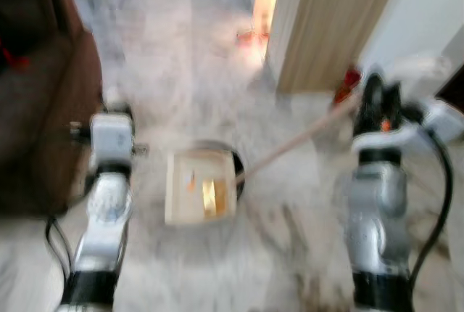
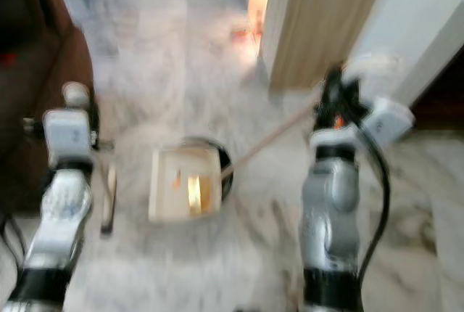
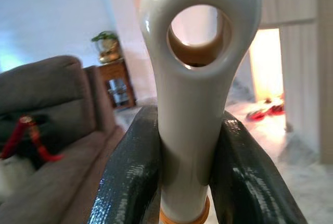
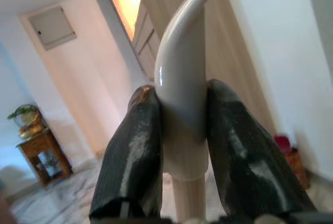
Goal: Sweep floor
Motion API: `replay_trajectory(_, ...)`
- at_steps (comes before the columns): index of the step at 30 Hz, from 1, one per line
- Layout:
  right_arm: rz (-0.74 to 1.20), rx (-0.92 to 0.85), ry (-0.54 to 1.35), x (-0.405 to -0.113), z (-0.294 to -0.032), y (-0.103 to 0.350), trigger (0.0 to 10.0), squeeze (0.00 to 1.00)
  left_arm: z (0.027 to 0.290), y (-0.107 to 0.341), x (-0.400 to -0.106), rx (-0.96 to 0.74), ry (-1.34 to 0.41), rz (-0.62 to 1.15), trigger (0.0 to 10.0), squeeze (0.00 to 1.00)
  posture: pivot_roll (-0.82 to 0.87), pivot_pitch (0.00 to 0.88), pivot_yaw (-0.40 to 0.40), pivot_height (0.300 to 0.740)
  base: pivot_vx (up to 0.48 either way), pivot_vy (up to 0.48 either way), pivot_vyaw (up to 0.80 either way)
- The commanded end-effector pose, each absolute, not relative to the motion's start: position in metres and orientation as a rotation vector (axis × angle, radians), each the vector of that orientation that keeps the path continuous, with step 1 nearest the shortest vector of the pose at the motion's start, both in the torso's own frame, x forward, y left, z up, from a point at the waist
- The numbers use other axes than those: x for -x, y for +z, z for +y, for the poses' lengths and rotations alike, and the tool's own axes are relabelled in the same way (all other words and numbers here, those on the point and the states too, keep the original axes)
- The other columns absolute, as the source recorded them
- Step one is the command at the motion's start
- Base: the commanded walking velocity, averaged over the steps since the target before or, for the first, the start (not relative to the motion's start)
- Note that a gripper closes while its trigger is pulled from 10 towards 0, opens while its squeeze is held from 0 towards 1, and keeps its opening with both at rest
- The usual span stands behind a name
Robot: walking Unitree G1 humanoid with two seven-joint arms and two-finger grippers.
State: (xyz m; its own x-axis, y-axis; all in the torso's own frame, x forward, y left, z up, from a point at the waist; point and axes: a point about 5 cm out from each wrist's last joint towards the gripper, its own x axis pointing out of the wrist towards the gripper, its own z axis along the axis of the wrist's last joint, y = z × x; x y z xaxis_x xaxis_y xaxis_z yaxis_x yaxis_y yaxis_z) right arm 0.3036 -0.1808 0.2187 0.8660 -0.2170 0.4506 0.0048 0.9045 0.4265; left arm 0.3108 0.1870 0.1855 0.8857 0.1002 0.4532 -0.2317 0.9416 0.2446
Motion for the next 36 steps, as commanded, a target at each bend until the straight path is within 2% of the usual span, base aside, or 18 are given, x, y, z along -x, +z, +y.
replay_trajectory(1,-0.610,-0.445,-0.106,-0.2984,-0.1798,0.2368,10.0,0.00,0.1874,0.2003,-0.3084,-0.311,0.178,-0.532,10.0,0.00,0.09,0.099,-0.054,0.740,0.311,0.000,0.00)
replay_trajectory(36,-0.610,-0.434,-0.089,-0.2978,-0.1763,0.2378,10.0,0.00,0.1880,0.2026,-0.3080,-0.316,0.176,-0.542,10.0,0.00,0.09,0.087,-0.051,0.740,0.312,0.000,0.00)
